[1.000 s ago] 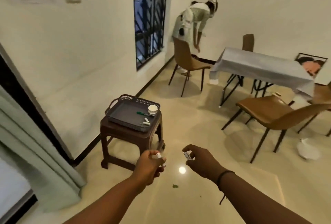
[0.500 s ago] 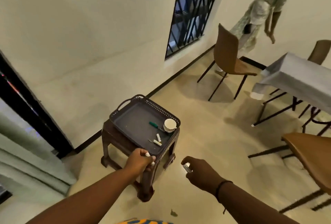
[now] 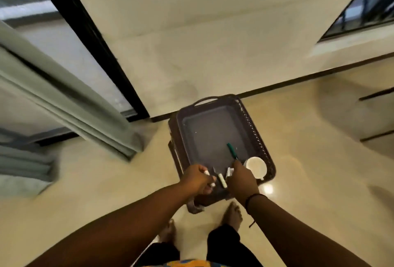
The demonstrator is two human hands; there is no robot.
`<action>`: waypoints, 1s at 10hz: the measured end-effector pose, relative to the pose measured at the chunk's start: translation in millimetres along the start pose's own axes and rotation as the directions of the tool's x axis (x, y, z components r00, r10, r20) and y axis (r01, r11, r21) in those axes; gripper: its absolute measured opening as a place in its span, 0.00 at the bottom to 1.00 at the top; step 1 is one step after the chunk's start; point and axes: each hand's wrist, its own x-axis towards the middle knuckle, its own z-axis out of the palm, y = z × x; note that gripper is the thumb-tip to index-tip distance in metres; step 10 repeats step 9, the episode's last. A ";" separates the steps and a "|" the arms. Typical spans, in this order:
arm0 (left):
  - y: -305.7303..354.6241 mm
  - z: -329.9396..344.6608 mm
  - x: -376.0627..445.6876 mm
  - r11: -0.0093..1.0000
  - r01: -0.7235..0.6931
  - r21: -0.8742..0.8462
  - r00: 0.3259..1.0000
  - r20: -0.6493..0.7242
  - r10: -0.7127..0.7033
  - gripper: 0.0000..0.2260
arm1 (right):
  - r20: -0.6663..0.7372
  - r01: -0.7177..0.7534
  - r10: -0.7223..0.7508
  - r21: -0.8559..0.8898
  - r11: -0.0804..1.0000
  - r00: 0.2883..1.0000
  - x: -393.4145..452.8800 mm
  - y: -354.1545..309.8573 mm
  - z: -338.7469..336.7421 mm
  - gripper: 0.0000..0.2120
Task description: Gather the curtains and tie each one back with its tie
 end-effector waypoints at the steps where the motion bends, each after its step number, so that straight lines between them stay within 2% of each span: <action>1: 1.9 22.7 28.1 0.982 0.017 0.188 0.995 -0.101 0.003 0.11 | 0.085 0.047 -0.041 -0.077 0.996 0.996 31.2 12.9 15.7 0.12; 2: 2.4 39.7 48.3 0.894 0.027 0.448 0.976 -0.203 0.073 0.12 | 0.151 0.079 -0.062 -0.114 0.990 0.987 47.2 21.2 28.0 0.15; 3: -4.2 51.9 60.6 0.879 0.107 0.465 0.964 -0.263 0.022 0.10 | 0.182 0.091 -0.079 -0.058 0.994 0.980 56.6 30.0 38.1 0.16; 4: -16.7 59.1 65.2 0.881 0.118 0.458 0.964 -0.265 0.009 0.09 | 0.189 0.084 -0.085 0.014 0.996 0.978 62.2 33.3 45.3 0.13; 6: -21.7 62.6 68.1 0.896 0.087 0.435 0.975 -0.221 0.012 0.13 | 0.261 0.122 -0.138 0.076 0.990 0.956 69.8 35.8 42.0 0.16; 7: -18.1 60.7 66.3 0.916 0.076 0.395 0.987 -0.162 -0.012 0.16 | 0.281 0.187 -0.199 0.069 0.980 0.939 74.2 38.7 33.9 0.16; 8: -20.4 54.0 58.8 0.935 0.044 0.351 0.994 -0.112 -0.005 0.18 | 0.302 0.206 -0.207 0.035 0.978 0.931 73.7 34.4 29.0 0.13; 9: -23.4 42.9 47.2 0.960 0.005 0.282 0.995 -0.102 0.024 0.16 | 0.286 0.198 -0.170 -0.070 0.978 0.943 71.8 28.1 28.3 0.14; 10: -23.4 42.9 47.2 0.960 0.005 0.282 0.995 -0.102 0.024 0.16 | 0.286 0.198 -0.170 -0.070 0.978 0.943 71.8 28.1 28.3 0.14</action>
